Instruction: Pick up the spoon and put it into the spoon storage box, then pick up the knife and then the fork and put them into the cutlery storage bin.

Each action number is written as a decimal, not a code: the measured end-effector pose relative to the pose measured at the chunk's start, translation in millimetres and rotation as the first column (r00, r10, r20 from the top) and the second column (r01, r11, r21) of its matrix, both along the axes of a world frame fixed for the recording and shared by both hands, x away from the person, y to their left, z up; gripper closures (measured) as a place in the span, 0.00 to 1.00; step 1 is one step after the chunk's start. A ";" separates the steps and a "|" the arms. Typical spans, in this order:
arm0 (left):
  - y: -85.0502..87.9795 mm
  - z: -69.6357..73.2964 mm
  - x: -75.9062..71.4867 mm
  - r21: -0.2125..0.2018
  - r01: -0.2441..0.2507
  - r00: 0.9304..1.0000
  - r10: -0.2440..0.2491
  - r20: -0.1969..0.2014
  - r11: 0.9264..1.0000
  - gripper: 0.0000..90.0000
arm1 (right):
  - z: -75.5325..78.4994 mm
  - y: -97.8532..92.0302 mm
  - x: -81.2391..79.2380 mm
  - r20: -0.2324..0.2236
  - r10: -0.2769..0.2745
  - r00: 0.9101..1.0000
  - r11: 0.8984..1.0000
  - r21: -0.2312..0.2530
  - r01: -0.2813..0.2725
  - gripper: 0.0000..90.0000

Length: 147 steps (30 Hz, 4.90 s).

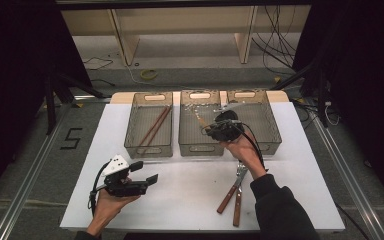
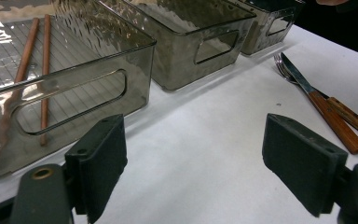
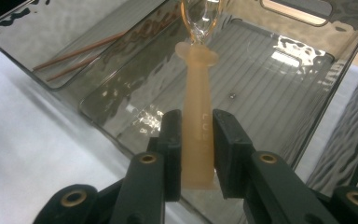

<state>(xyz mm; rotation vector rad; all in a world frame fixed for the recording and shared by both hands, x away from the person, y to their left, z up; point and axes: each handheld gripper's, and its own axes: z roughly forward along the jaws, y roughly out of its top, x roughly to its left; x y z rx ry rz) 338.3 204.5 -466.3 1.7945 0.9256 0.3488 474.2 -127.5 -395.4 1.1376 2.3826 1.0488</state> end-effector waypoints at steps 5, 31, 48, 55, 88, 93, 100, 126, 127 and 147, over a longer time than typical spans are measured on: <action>-0.2 0.5 -0.5 -0.002 0.000 1.000 0.000 0.005 1.000 0.24 | -1.7 1.6 7.1 -0.009 -0.019 1.000 1.000 -0.006 0.019 0.83; -0.5 0.2 -0.9 -0.006 0.001 1.000 -0.001 0.005 1.000 0.24 | -14.5 10.2 27.8 -0.052 -0.061 0.997 0.998 -0.023 0.060 0.83; -0.8 0.7 -1.1 -0.009 0.004 1.000 -0.004 0.003 1.000 0.24 | -18.9 14.8 34.1 -0.067 -0.074 0.995 0.997 0.017 0.076 0.71; -0.7 0.7 -1.2 -0.008 0.004 1.000 -0.004 0.003 1.000 0.24 | -11.8 13.2 28.3 -0.056 -0.049 0.997 0.998 0.043 0.051 0.60; -0.2 0.6 -1.1 -0.004 0.001 1.000 -0.001 0.004 1.000 0.23 | -52.7 -25.5 -108.5 -0.142 0.197 0.970 0.979 0.086 -0.186 0.71; -0.4 0.6 -1.2 -0.004 0.001 1.000 -0.001 0.005 1.000 0.24 | -59.9 -26.4 -115.5 -0.157 0.203 0.966 0.978 0.068 -0.195 0.79; -0.3 1.2 -1.4 -0.009 0.003 1.000 -0.003 0.010 1.000 0.24 | -66.2 -32.2 -120.7 -0.170 0.200 0.965 0.979 0.060 -0.193 0.89; 0.2 0.8 -0.2 -0.014 -0.003 1.000 0.004 0.008 1.000 0.24 | -86.2 -25.7 -136.8 -0.249 0.256 0.934 0.963 -0.013 -0.268 1.00; 0.2 0.8 -0.4 -0.013 -0.003 1.000 0.003 0.007 1.000 0.24 | -87.3 -25.6 -137.6 -0.253 0.257 0.933 0.963 -0.019 -0.270 1.00; 0.0 0.7 -1.0 -0.008 -0.003 1.000 0.003 0.008 1.000 0.24 | -82.5 -65.1 -153.3 -0.307 0.239 0.921 0.963 -0.048 -0.266 1.00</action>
